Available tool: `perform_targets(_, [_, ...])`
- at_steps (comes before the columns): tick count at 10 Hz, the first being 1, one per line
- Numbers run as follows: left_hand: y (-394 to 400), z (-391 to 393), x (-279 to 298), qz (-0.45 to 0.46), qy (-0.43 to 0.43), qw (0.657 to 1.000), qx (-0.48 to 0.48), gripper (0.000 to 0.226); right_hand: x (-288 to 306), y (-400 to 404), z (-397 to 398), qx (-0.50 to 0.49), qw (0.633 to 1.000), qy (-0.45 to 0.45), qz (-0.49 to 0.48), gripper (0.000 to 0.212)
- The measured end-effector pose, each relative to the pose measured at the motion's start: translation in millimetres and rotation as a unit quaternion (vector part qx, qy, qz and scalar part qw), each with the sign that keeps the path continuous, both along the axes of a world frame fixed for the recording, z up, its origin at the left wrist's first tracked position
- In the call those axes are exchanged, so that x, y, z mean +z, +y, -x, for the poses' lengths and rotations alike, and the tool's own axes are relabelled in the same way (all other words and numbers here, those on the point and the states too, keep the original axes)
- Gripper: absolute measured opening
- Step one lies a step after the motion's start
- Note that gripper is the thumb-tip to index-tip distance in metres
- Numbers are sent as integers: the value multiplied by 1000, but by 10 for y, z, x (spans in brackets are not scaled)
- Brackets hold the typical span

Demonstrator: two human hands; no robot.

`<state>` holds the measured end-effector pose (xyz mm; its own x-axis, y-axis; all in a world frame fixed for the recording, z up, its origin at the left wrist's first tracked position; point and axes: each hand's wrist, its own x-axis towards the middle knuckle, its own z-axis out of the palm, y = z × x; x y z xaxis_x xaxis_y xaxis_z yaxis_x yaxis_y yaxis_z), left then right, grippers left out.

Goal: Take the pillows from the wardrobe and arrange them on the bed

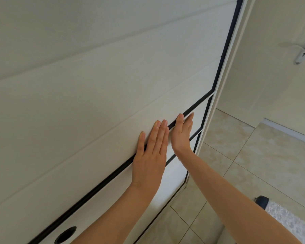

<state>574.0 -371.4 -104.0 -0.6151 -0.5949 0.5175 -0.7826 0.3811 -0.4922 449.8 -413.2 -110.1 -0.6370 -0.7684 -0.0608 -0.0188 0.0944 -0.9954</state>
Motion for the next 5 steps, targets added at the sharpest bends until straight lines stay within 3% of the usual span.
perform_targets(2, [30,-17,62,-17,16,999,-23,71,8,37,52,1,1000,6,-2,73])
perform_targets(3, [65,-48,136,-62,80,990,-98,62,13,106,148,17,999,48,-16,78])
perform_targets(4, [101,-157,176,-84,136,966,-202,43,72,219,257,30,991,120,-51,75])
perform_targets(5, [227,-339,-9,-107,154,944,-272,38,84,410,338,25,980,183,-70,66])
